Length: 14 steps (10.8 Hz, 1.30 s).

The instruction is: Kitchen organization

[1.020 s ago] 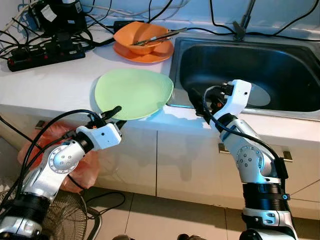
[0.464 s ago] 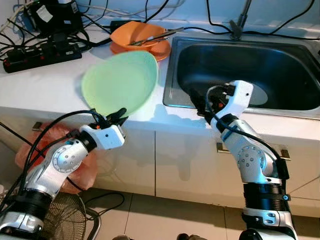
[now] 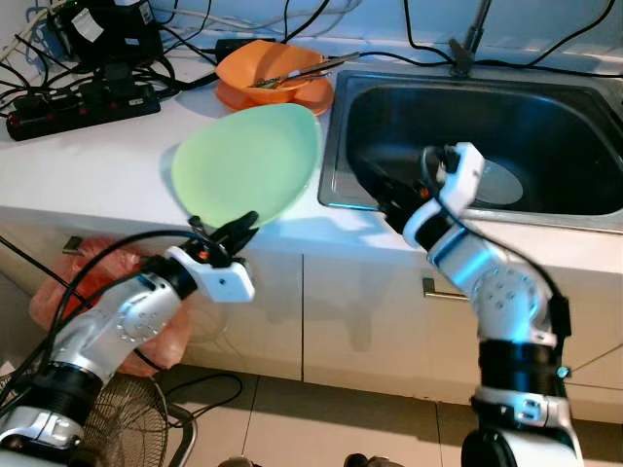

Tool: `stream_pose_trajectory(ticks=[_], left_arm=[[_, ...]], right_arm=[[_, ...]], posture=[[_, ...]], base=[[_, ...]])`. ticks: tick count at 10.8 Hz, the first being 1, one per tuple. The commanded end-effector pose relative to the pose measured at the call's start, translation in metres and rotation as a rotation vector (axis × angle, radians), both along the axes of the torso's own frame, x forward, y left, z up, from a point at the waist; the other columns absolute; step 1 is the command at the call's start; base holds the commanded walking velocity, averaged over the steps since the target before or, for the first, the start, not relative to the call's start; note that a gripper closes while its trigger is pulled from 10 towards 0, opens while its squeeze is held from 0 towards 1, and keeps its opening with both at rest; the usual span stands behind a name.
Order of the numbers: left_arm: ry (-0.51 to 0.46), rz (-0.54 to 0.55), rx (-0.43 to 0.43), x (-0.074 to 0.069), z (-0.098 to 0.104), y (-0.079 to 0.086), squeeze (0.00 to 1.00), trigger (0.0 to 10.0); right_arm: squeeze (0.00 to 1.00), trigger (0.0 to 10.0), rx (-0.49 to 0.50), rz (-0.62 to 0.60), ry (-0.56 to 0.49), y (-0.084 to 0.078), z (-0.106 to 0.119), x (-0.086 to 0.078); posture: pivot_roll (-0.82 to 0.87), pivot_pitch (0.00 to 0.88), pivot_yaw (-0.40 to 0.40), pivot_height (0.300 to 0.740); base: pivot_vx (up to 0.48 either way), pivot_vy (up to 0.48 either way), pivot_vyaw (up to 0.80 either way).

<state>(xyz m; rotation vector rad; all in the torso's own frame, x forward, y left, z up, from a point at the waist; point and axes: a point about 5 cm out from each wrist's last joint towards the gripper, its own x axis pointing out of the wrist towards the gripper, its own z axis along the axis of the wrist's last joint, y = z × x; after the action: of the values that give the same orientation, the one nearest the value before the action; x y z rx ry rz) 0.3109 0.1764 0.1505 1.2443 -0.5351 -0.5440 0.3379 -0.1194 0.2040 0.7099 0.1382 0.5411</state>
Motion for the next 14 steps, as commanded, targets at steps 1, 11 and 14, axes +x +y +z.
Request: stream_pose_trajectory(ticks=[1, 11, 14], left_arm=[[-0.129, -0.033, -0.029, 0.004, 0.021, -0.009, 0.0, 0.0], [-0.304, -0.184, -0.123, 0.008, 0.037, -0.061, 0.0, 0.0], [-0.32, -0.205, -0.13, 0.005, 0.036, -0.066, 0.0, 0.0]], right_arm=[[0.0, 10.0, 0.052, 0.061, -0.035, 0.002, 0.014, -0.003], [0.0, 0.0, 0.077, 0.183, -0.07, 0.027, 0.04, 0.013], [0.0, 0.0, 0.074, 0.127, 0.079, 0.033, 0.034, 0.029]], posture=[[0.11, 0.104, 0.009, 0.74], [0.1, 0.103, 0.002, 0.74], [0.1, 0.105, -0.011, 0.74]], base=[[0.0, 0.0, 0.0], [0.0, 0.0, 0.0], [0.0, 0.0, 0.0]])
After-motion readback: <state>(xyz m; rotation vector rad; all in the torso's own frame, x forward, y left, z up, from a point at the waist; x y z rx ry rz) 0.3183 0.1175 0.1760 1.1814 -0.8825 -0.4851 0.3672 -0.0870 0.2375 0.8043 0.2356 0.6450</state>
